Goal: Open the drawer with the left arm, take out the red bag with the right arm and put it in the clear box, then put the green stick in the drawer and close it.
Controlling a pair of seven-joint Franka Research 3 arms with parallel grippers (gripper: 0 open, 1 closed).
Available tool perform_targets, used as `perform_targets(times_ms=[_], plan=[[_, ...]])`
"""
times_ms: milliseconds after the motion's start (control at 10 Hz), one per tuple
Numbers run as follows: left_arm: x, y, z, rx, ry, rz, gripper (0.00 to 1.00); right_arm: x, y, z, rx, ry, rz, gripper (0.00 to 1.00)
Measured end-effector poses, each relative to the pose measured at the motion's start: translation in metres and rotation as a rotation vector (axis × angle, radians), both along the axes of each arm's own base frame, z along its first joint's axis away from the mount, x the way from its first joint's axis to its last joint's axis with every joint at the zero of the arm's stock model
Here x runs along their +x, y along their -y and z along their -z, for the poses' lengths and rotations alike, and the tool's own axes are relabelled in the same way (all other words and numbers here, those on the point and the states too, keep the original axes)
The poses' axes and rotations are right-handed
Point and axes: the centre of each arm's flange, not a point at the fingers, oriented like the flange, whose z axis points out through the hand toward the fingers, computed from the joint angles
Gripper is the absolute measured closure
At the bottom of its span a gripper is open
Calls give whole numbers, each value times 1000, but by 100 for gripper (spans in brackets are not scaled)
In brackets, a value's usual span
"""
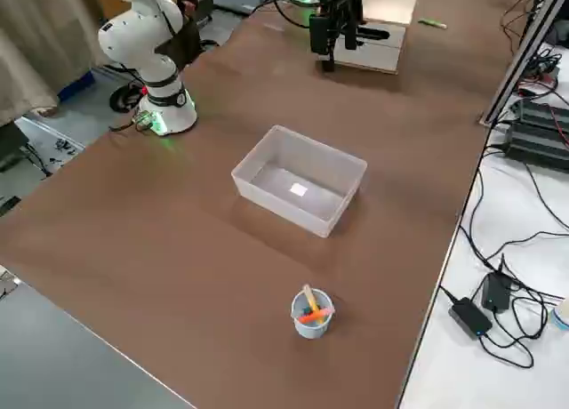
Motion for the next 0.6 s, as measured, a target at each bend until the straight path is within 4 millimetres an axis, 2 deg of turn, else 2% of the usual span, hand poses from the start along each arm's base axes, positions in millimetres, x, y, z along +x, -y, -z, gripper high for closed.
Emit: perform_targets(times_ms=[600], plan=[[-1, 5, 4, 1, -17, 2, 2, 0, -1, 0, 0, 0, -2, 0]])
